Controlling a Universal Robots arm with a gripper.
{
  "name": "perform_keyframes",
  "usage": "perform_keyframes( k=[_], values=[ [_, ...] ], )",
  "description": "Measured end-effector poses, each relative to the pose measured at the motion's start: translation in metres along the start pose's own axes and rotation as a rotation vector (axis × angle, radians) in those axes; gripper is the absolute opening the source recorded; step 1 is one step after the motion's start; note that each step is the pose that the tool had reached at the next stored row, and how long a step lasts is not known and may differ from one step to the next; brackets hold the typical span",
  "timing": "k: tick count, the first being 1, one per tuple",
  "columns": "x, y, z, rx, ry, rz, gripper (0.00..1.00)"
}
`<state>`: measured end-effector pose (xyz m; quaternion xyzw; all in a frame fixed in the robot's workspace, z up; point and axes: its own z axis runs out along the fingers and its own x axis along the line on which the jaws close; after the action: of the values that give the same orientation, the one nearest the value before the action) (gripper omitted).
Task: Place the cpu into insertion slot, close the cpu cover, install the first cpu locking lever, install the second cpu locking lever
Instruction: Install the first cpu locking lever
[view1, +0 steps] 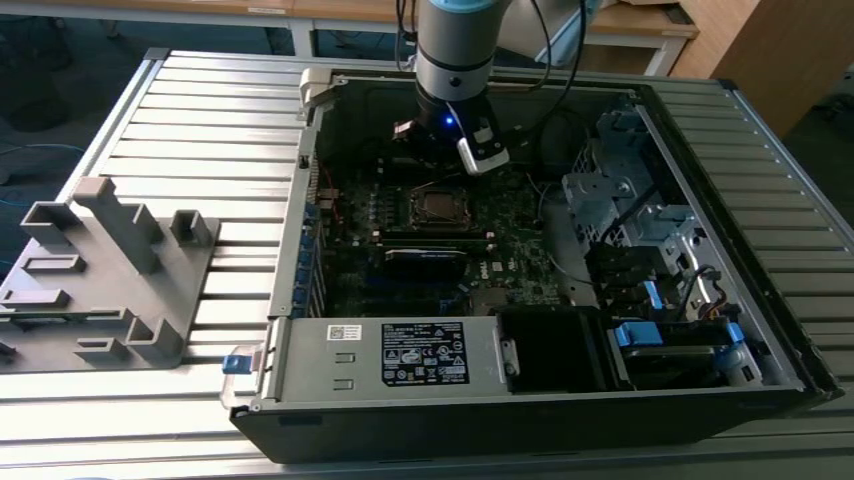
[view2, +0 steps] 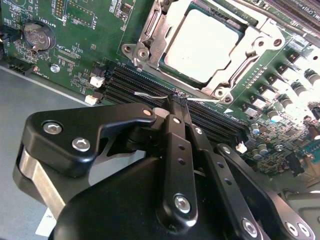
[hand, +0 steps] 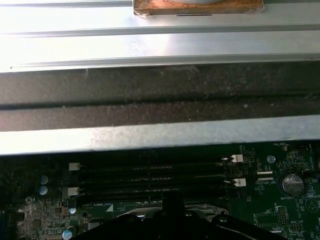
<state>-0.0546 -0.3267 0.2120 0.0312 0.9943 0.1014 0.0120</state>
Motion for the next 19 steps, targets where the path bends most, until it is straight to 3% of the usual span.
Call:
perform_keyframes(
  k=[15,16,19],
  values=[
    [0.0,0.0004,-0.0019,-0.0003,-0.0023,0.0,0.11],
    [0.0001,0.0004,-0.0018,-0.0003,-0.0053,-0.001,0.11],
    [0.0002,0.0001,-0.0008,-0.0017,-0.0271,-0.006,0.11]
  ],
)
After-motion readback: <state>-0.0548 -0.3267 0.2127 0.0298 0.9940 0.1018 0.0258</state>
